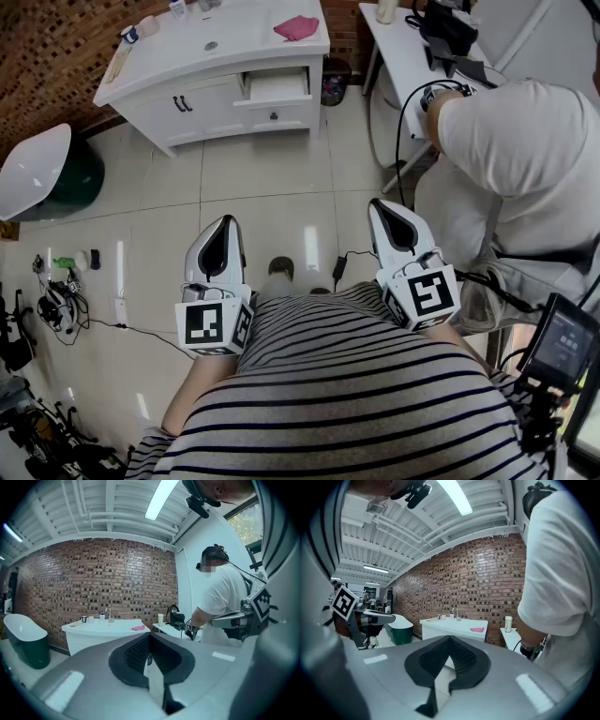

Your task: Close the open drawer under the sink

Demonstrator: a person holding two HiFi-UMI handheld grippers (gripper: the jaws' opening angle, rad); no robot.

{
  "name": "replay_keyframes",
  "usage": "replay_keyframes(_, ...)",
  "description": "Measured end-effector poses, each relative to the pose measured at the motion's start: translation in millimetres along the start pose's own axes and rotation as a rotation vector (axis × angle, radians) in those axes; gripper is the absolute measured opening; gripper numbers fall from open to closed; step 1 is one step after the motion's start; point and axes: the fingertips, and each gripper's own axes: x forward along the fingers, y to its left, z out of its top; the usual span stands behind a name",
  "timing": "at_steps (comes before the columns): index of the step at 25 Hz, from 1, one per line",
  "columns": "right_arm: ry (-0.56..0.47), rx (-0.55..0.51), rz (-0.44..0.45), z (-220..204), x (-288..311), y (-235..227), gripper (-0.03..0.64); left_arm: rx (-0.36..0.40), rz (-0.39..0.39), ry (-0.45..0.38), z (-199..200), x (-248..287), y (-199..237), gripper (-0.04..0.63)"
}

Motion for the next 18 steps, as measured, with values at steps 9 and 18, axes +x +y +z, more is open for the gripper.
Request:
replay_keyframes(9,0.081,0.006,0.071,-31.7,95.2,-7.8,0.0,0.012,-0.012,0.001,-13.4,80.6,51.8,0.014)
replay_keyframes(18,0.19,0.094,0.042,-35.5,293.9,-29.5,0.0,-0.041,-0.148,0.071,-12.2,259.2,166.9,0.014)
